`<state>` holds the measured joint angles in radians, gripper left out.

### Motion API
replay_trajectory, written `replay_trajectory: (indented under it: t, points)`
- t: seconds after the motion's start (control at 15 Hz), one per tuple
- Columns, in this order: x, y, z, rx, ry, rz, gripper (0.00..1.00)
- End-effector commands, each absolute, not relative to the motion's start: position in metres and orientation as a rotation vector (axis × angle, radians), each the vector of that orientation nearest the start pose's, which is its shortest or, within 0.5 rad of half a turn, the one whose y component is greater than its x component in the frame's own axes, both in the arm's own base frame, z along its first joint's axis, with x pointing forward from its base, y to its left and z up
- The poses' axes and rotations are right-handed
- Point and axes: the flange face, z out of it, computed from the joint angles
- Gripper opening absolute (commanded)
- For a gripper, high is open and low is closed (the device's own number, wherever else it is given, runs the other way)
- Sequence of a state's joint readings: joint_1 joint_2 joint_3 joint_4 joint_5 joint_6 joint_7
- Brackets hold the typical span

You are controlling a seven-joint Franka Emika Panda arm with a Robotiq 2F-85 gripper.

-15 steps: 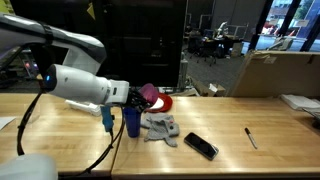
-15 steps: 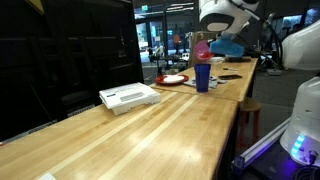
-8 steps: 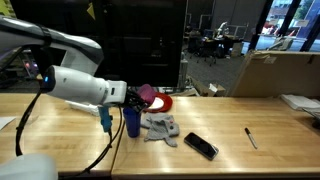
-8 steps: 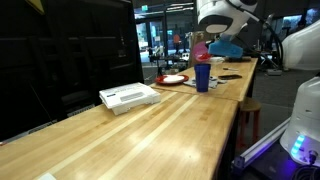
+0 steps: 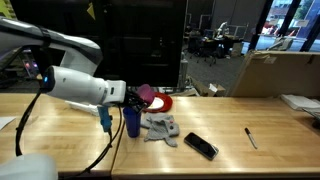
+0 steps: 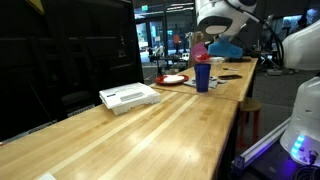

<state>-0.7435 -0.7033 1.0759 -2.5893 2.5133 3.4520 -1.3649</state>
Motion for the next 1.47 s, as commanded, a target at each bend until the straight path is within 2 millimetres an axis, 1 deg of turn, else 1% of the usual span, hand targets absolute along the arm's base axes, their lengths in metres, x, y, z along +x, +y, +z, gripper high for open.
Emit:
replay_trajectory:
  t: [0.0,0.27,0.73,1.07,1.4]
  points:
    - [0.319,0.035,0.414,-2.649,1.11,-1.644,0.01]
    - [0.318,0.036,0.414,-2.657,1.104,-1.669,0.01]
    - [0.315,0.048,0.397,-2.72,1.045,-1.669,0.01]
    - [0.313,0.05,0.396,-2.738,1.02,-1.686,0.01]
    - [0.311,0.048,0.401,-2.735,1.016,-1.713,0.01]
